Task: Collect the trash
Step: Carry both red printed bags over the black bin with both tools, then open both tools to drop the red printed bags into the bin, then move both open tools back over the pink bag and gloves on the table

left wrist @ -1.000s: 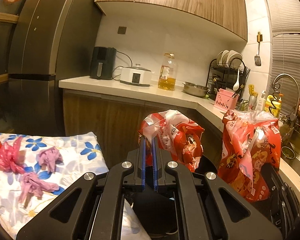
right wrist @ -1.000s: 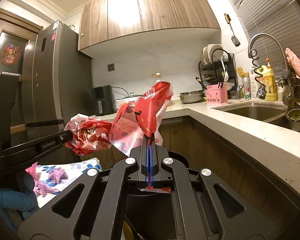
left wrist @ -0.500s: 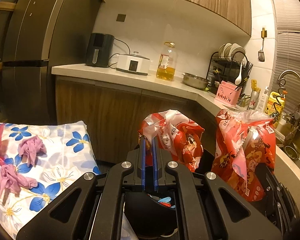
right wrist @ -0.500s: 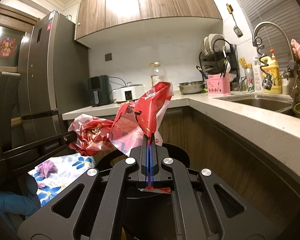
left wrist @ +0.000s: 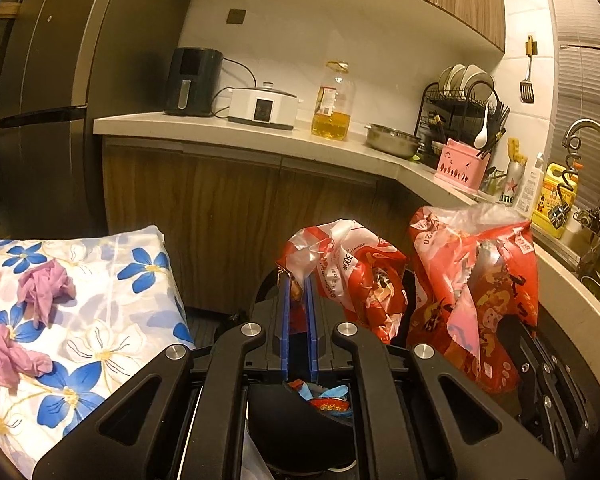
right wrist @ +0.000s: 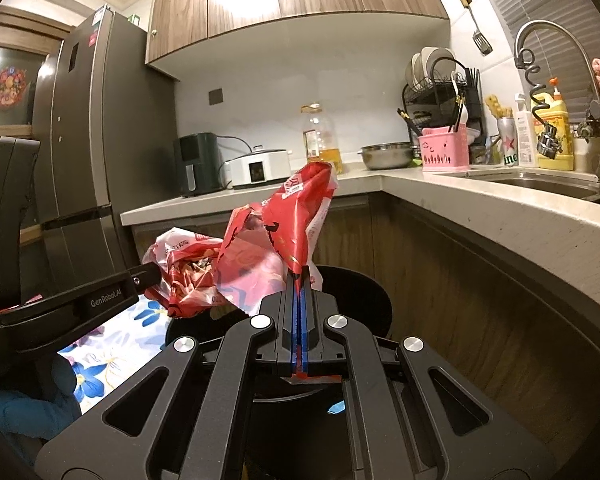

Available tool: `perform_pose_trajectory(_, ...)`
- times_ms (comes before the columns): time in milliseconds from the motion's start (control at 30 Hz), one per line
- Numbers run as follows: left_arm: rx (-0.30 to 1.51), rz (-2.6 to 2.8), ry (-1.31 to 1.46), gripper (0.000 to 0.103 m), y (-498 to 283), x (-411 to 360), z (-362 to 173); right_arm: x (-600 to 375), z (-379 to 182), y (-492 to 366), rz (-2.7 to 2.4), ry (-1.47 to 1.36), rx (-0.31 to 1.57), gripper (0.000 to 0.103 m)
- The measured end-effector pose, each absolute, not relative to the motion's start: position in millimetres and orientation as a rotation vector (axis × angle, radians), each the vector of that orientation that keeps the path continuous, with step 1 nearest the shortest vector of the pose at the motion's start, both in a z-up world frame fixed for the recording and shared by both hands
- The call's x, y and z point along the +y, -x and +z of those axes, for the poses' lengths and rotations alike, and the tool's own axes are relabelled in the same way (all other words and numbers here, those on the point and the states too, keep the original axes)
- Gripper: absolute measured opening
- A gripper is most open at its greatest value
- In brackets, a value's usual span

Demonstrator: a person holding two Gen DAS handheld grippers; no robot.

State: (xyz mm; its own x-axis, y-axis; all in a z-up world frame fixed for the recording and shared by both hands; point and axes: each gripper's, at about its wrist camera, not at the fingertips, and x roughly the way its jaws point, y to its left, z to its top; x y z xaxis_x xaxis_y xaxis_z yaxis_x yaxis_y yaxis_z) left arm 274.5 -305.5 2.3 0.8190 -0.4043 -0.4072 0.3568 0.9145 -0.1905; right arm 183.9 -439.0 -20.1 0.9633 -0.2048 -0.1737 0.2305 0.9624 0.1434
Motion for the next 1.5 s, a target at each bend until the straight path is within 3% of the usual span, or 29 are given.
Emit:
perform_pose_trajectory(167,0.481,-0.409,0.100,0.015,-280,-307,-4,-438,-24,-190,-0.219,-0.166,0.178,0.007)
perform_pose_trajectory(333,0.483,-0.405,0.092,0.028,-281,-305,-5,-439,-28,-190,-0.232,-0.173,0.186,0.031)
perform_pose_trajectory(467,0.481,-0.403,0.097,0.039,-281,-302,-3,-440,-30,-190,-0.240,-0.182,0.192,0.038)
perform_pose_trajectory(500,0.477,-0.401,0.097,0.046,-280,-301,-3,-440,-30,-189,-0.243,-0.183,0.192,0.039)
perform_pose_trajectory(1000,0.432,-0.290,-0.007,0.080,-248,-281,13,-432,-17,-161,-0.260,-0.187,0.178,0.066)
perform_pose_trajectory(1500,0.409,-0.167,0.022,0.088,-206,-201,26,-396,9,-124,-0.233,-0.179,0.149,0.078)
